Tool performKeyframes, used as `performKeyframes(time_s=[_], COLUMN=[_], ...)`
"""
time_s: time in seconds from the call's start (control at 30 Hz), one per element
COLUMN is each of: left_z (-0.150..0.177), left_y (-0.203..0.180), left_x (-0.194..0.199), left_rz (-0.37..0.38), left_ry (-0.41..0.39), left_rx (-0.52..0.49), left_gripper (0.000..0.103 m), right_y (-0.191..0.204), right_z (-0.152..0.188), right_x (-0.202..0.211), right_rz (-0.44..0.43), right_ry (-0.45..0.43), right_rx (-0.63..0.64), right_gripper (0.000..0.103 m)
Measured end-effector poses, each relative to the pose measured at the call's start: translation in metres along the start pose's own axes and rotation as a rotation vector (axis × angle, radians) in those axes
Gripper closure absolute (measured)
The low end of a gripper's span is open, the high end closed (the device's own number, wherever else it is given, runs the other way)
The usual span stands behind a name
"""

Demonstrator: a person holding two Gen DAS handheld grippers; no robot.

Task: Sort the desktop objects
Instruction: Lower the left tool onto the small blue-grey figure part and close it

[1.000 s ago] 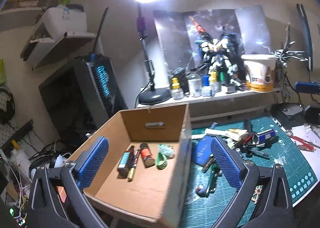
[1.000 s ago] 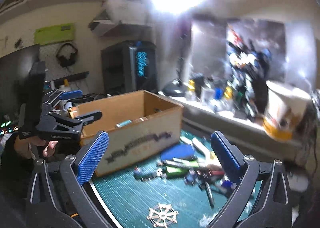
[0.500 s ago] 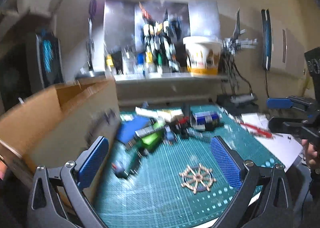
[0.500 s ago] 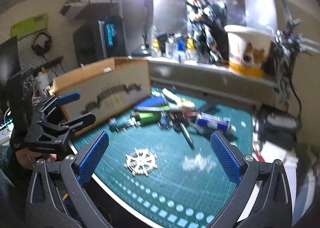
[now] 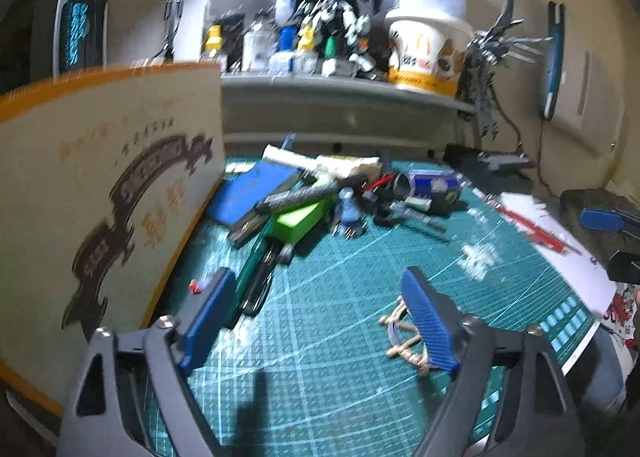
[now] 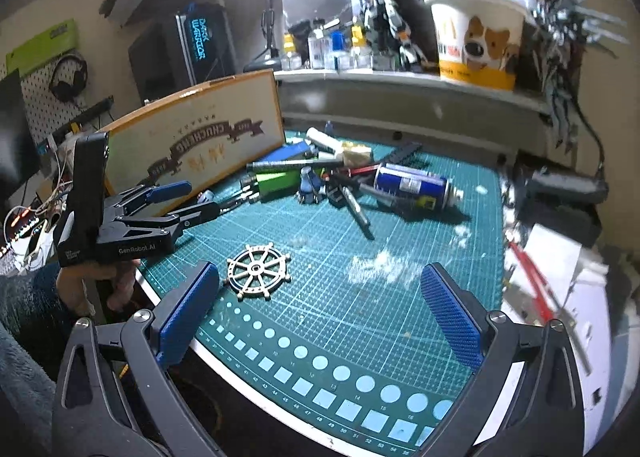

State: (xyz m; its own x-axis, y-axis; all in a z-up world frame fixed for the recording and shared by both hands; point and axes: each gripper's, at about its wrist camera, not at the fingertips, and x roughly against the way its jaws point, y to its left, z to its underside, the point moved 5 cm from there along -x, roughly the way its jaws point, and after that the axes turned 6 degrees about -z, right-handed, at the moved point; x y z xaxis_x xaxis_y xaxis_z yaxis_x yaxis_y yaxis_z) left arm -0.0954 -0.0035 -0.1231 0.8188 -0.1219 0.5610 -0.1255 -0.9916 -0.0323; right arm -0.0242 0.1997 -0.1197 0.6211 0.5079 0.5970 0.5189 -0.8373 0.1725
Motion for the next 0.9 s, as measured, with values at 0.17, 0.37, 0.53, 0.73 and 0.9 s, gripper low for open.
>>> performKeyframes(time_s=[0.17, 0.37, 0.53, 0.73, 0.9], left_z=[0.01, 0.01, 0.004, -0.007, -0.008], left_y=[0.008, 0.025, 0.037, 0.039, 0.035], left_x=[-0.021, -0.032, -0.028, -0.022, -0.031], left_rz=[-0.047, -0.087, -0.129, -0.237, -0.365], left_ry=[0.086, 0.135, 0.111, 0.07, 0.077], left_rx=[0.001, 0.052, 0.061, 0.007, -0.048], left_gripper=[0.053, 0.053, 0.053, 0.053, 0.053], right_y=[-0.011, -0.017, -0.017, -0.011, -0.003], right_z=[0.009, 0.014, 0.016, 0.019, 0.019], right_x=[-0.013, -0.017, -0.021, -0.027, -0.031], right_rz=[-0.015, -0.031, -0.047, -0.062, -0.082], right_ry=[0.033, 0.042, 0.052, 0.071, 0.081], right_rx=[-0.037, -0.062, -0.073, -0.058, -0.051], right_gripper=[0.001, 0.001, 0.001, 0.001, 0.001])
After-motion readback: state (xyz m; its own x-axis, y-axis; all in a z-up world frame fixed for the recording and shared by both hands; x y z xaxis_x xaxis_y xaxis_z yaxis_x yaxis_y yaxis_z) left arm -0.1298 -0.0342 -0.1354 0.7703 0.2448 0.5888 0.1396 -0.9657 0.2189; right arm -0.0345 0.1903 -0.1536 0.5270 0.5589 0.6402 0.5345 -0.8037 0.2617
